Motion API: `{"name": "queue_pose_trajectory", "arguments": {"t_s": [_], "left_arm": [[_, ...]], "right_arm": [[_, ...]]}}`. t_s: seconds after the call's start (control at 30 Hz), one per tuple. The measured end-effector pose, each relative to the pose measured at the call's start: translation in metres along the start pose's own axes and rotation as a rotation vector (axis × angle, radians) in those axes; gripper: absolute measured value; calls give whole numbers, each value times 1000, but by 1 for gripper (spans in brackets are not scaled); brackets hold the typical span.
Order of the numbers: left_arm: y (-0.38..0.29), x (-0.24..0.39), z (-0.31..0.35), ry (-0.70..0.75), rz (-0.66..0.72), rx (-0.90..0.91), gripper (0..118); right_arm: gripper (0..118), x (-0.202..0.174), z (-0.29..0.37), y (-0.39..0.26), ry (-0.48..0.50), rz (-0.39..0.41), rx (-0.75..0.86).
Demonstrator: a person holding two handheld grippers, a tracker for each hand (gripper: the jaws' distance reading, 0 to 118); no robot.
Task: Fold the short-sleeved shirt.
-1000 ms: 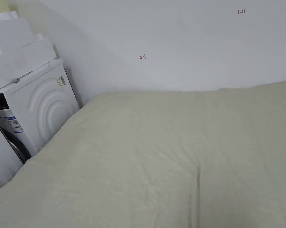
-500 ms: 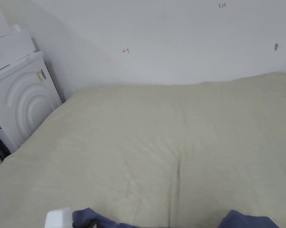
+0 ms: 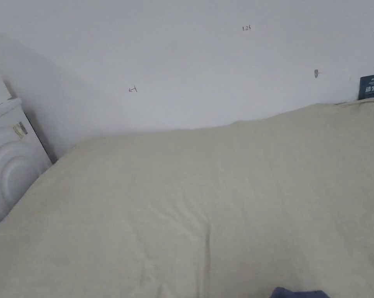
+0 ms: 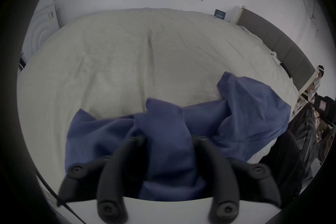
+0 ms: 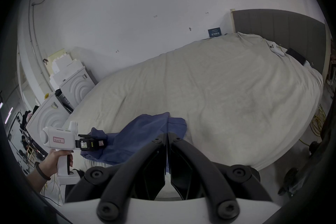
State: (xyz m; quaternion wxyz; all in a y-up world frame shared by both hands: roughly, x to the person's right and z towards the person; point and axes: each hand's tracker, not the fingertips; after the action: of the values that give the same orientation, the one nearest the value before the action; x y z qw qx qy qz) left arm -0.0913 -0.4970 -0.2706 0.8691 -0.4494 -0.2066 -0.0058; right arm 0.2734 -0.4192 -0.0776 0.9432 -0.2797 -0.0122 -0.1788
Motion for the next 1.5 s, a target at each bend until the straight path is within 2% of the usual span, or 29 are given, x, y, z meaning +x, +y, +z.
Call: {"name": "queue_pose_trajectory", "arguments": {"t_s": [0.07,0.17,0.23,0.27,0.3,0.37,0.4,0.5,0.63,0.77,0.8,0.83,0.93,1.03,1.13,1.17,1.2,1.23,1.27,1.3,1.33,1.37,1.5], "left_arm": [[12,-3,26,-61,29,58,63],[22,-22,79,-124,91,258,66],[22,-39,104,-102,190,337,68],[19,-48,110,-89,254,360,66],[12,-57,110,-97,320,377,54],[-2,-70,93,-163,382,326,16],[-9,-70,81,-154,424,262,11],[-28,-59,42,-222,412,149,10],[-37,-27,-6,-439,467,55,10],[-31,-9,-53,-389,430,-14,9],[-32,-12,-57,-374,441,-12,5],[-33,-15,-54,-411,461,12,5],[-35,-9,-50,-379,399,28,4],[-27,-9,-40,-378,454,-4,4],[-22,-28,4,-392,448,117,4],[-23,-42,20,-404,438,162,7],[-24,-58,34,-388,450,179,19],[-25,-77,47,-385,471,197,35],[-29,-96,58,-380,509,207,56],[-35,-115,63,-392,541,198,85],[-39,-133,65,-409,566,171,105],[-47,-148,66,-404,581,164,116],[-67,-180,50,-302,730,191,117]], "right_arm": [[1,2,1,0,-1,-9,2],[1,2,-1,2,15,-22,2],[1,1,-1,2,23,-21,6],[1,1,-1,3,29,-22,6],[1,0,-1,3,34,-24,4],[1,-2,-1,4,39,-25,6],[1,-3,-1,4,40,-21,3],[1,-5,0,3,30,-5,-7],[1,-6,2,4,18,10,-18],[1,-6,2,4,7,13,-25],[1,-6,2,4,6,14,-26],[1,-6,2,4,7,16,-28],[1,-5,0,3,6,8,-27],[1,-8,-2,3,15,4,-32],[1,-12,-2,5,35,17,-31],[1,-14,-3,5,43,14,-27],[1,-15,-5,6,52,13,-30],[1,-16,-7,6,62,15,-35],[1,-16,-8,6,65,15,-38],[1,-15,-9,4,68,17,-43],[1,-16,-9,2,67,23,-49],[1,-16,-9,1,64,28,-53],[1,-14,-9,-2,61,21,-61]]}}
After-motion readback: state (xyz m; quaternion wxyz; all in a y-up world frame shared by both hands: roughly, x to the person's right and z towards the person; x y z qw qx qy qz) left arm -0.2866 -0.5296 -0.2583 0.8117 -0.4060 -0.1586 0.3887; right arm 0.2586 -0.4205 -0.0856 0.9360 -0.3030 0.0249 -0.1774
